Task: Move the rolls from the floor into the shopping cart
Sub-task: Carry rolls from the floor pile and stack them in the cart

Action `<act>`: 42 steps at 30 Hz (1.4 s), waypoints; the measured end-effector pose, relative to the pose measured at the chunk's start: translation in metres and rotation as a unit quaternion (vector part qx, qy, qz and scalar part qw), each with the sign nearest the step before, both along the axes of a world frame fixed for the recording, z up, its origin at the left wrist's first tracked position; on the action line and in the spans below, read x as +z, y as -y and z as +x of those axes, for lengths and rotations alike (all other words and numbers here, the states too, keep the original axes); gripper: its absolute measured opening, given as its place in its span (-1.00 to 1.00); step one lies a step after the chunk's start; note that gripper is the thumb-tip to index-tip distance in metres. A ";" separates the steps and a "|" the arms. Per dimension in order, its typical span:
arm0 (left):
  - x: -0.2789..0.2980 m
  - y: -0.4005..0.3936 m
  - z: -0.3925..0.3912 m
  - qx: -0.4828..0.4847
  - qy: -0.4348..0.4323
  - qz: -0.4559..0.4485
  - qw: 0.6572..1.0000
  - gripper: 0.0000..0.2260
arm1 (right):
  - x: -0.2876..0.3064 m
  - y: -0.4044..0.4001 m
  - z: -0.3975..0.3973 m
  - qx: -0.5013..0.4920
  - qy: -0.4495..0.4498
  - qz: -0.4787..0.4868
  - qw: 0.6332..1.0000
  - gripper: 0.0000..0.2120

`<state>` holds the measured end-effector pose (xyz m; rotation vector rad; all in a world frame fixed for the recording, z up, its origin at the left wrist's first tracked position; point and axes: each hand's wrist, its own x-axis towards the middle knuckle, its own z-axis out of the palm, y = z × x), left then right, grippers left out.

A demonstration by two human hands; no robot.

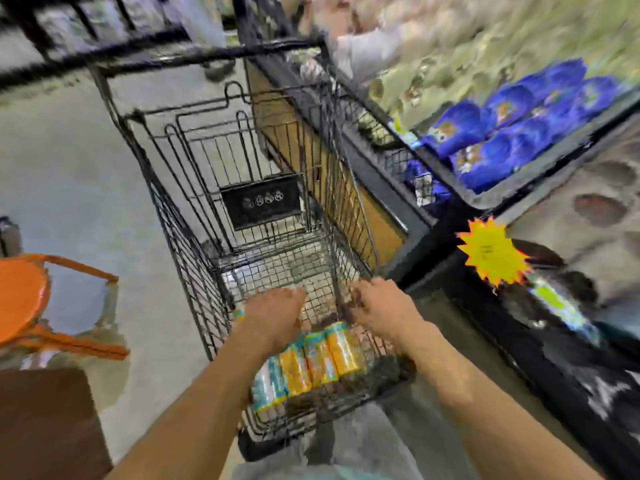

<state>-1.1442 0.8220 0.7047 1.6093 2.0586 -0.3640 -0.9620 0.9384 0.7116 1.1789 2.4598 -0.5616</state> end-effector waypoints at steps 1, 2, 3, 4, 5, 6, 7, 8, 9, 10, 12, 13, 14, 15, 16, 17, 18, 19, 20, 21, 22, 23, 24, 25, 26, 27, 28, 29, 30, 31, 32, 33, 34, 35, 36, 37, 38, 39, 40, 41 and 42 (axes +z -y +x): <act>0.008 0.000 0.007 -0.018 -0.001 0.006 1.000 -0.53 | 0.010 0.008 0.012 -0.034 -0.013 0.004 0.999 -0.64; 0.015 -0.001 0.016 -0.040 0.000 0.012 0.999 -0.53 | 0.021 0.017 0.024 -0.065 -0.023 0.011 0.998 -0.66; 0.023 -0.002 0.027 -0.067 0.001 0.023 0.997 -0.55 | 0.029 0.028 0.039 -0.092 -0.032 0.020 0.995 -0.65; 0.031 -0.003 0.040 -0.096 0.005 0.033 0.995 -0.58 | 0.038 0.041 0.055 -0.119 -0.036 0.033 0.992 -0.63; 0.040 -0.005 0.053 -0.124 0.012 0.034 0.992 -0.60 | 0.046 0.054 0.073 -0.147 -0.038 0.048 0.987 -0.63; 0.050 -0.007 0.069 -0.150 0.019 0.033 0.988 -0.62 | 0.054 0.066 0.094 -0.179 -0.036 0.059 0.981 -0.64; 0.057 -0.009 0.088 -0.181 0.021 0.029 0.983 -0.62 | 0.060 0.079 0.118 -0.213 -0.036 0.065 0.974 -0.65; 0.062 -0.011 0.110 -0.217 0.024 0.035 0.975 -0.63 | 0.067 0.094 0.144 -0.251 -0.036 0.067 0.965 -0.66; 0.066 -0.012 0.133 -0.255 0.027 0.048 0.965 -0.64 | 0.073 0.109 0.170 -0.288 -0.037 0.069 0.954 -0.65; 0.068 -0.012 0.157 -0.295 0.029 0.058 0.953 -0.65 | 0.077 0.126 0.197 -0.324 -0.039 0.069 0.943 -0.65; 0.072 -0.006 0.215 -0.364 0.027 0.059 0.929 -0.62 | 0.085 0.170 0.251 -0.396 -0.038 0.076 0.914 -0.65; 0.074 -0.001 0.246 -0.400 0.025 0.058 0.914 -0.60 | 0.086 0.194 0.278 -0.434 -0.032 0.083 0.897 -0.64; 0.078 0.006 0.278 -0.433 0.026 0.060 0.899 -0.58 | 0.087 0.220 0.304 -0.470 -0.026 0.090 0.878 -0.64; 0.081 0.015 0.311 -0.465 0.031 0.064 0.882 -0.57 | 0.088 0.249 0.330 -0.507 -0.020 0.093 0.856 -0.64; 0.085 0.027 0.344 -0.497 0.036 0.072 0.864 -0.57 | 0.087 0.279 0.356 -0.545 -0.012 0.092 0.833 -0.64; 0.086 0.041 0.378 -0.529 0.040 0.080 0.844 -0.57 | 0.087 0.311 0.379 -0.580 -0.003 0.087 0.810 -0.63; 0.087 0.058 0.411 -0.560 0.046 0.088 0.822 -0.56 | 0.086 0.345 0.402 -0.610 0.003 0.081 0.788 -0.62; 0.087 0.077 0.444 -0.590 0.052 0.090 0.801 -0.55 | 0.086 0.379 0.423 -0.638 0.008 0.079 0.766 -0.61; 0.088 0.097 0.475 -0.618 0.057 0.090 0.779 -0.54 | 0.083 0.413 0.443 -0.665 0.010 0.083 0.742 -0.61; 0.087 0.120 0.507 -0.645 0.064 0.092 0.756 -0.54 | 0.083 0.447 0.460 -0.692 0.012 0.086 0.716 -0.62; 0.088 0.146 0.537 -0.673 0.068 0.096 0.730 -0.54 | 0.082 0.481 0.477 -0.717 0.012 0.093 0.690 -0.63; 0.089 0.174 0.567 -0.700 0.065 0.099 0.704 -0.55 | 0.083 0.514 0.492 -0.741 0.017 0.094 0.664 -0.64; 0.090 0.202 0.595 -0.727 0.059 0.103 0.677 -0.55 | 0.084 0.546 0.507 -0.762 0.023 0.096 0.640 -0.65; 0.092 0.229 0.624 -0.752 0.054 0.107 0.648 -0.55 | 0.085 0.575 0.520 -0.782 0.032 0.091 0.615 -0.66; 0.094 0.255 0.651 -0.773 0.051 0.109 0.622 -0.54 | 0.085 0.603 0.534 -0.800 0.038 0.090 0.592 -0.66; 0.096 0.279 0.676 -0.791 0.051 0.111 0.599 -0.53 | 0.085 0.628 0.545 -0.819 0.043 0.084 0.567 -0.66; 0.099 0.301 0.699 -0.806 0.054 0.113 0.578 -0.53 | 0.085 0.652 0.555 -0.835 0.044 0.078 0.542 -0.67; 0.101 0.322 0.720 -0.820 0.059 0.113 0.559 -0.54 | 0.085 0.673 0.563 -0.851 0.042 0.074 0.519 -0.67; 0.103 0.343 0.739 -0.833 0.063 0.110 0.538 -0.56 | 0.082 0.694 0.571 -0.865 0.037 0.071 0.496 -0.65; 0.104 0.362 0.756 -0.846 0.066 0.109 0.518 -0.56 | 0.080 0.714 0.577 -0.878 0.029 0.067 0.474 -0.62; 0.104 0.379 0.770 -0.856 0.068 0.108 0.501 -0.56 | 0.079 0.731 0.582 -0.888 0.023 0.068 0.455 -0.60; 0.103 0.394 0.785 -0.863 0.073 0.106 0.488 -0.57 | 0.078 0.746 0.587 -0.897 0.023 0.071 0.436 -0.58; 0.101 0.409 0.800 -0.870 0.078 0.103 0.477 -0.58 | 0.080 0.759 0.591 -0.904 0.022 0.077 0.419 -0.57; 0.097 0.422 0.815 -0.875 0.083 0.101 0.466 -0.59 | 0.083 0.770 0.595 -0.912 0.024 0.074 0.404 -0.58; 0.092 0.435 0.830 -0.881 0.085 0.098 0.456 -0.61 | 0.083 0.781 0.601 -0.919 0.025 0.069 0.387 -0.60; 0.088 0.446 0.846 -0.887 0.087 0.092 0.443 -0.61 | 0.083 0.792 0.608 -0.926 0.028 0.057 0.371 -0.59; 0.084 0.457 0.861 -0.894 0.088 0.082 0.432 -0.60 | 0.082 0.801 0.616 -0.932 0.028 0.052 0.358 -0.58; 0.080 0.468 0.875 -0.900 0.088 0.071 0.420 -0.61 | 0.081 0.809 0.623 -0.939 0.025 0.046 0.341 -0.58; 0.077 0.478 0.890 -0.906 0.089 0.064 0.409 -0.62 | 0.078 0.817 0.631 -0.944 0.023 0.047 0.326 -0.58; 0.073 0.488 0.905 -0.911 0.089 0.058 0.399 -0.62 | 0.078 0.824 0.640 -0.950 0.024 0.045 0.308 -0.58; 0.068 0.496 0.921 -0.917 0.085 0.050 0.387 -0.61 | 0.076 0.831 0.649 -0.954 0.028 0.042 0.294 -0.59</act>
